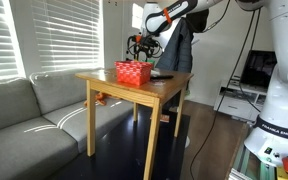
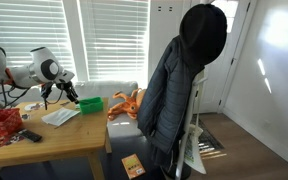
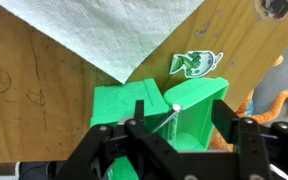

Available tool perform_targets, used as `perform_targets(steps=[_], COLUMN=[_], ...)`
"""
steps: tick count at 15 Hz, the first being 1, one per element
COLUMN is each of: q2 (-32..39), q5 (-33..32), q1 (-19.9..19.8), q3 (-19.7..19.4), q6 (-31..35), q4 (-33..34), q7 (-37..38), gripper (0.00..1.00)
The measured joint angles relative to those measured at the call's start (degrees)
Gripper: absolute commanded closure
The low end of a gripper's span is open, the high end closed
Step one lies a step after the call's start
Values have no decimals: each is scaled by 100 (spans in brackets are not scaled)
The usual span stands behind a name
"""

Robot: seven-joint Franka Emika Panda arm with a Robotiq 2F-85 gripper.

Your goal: Pick up the silver spoon from the green lunch box and put it on the white kitchen paper on the table

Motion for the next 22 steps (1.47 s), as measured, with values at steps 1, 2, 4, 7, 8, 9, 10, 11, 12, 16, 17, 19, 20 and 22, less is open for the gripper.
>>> perform_targets(steps=[1, 2, 4, 7, 8, 9, 10, 11, 12, 16, 17, 19, 20, 22], q2=[37, 70, 123, 171, 181, 183, 184, 185, 185, 168, 150, 90, 49, -79], q5=[0, 0, 0, 0, 0, 0, 0, 0, 0, 0, 0, 0, 0, 0], q1=[3, 6, 15, 31, 39, 48, 60, 69, 77, 98, 100, 100, 100, 102], q3=[-9, -15, -31, -40, -41, -44, -48, -50, -51, -55, -55, -55, -55, -55], q6=[-32, -66, -143, -309, -354, -404, -466, -521, -559, -696, -721, -738, -739, -739], q4=[60, 119, 222, 333, 359, 376, 403, 429, 442, 475, 475, 474, 471, 438], q7=[21, 39, 76, 125, 134, 143, 155, 158, 162, 228, 239, 252, 259, 260], gripper=[57, 63, 79, 98, 100, 100, 99, 97, 97, 97, 97, 97, 97, 97])
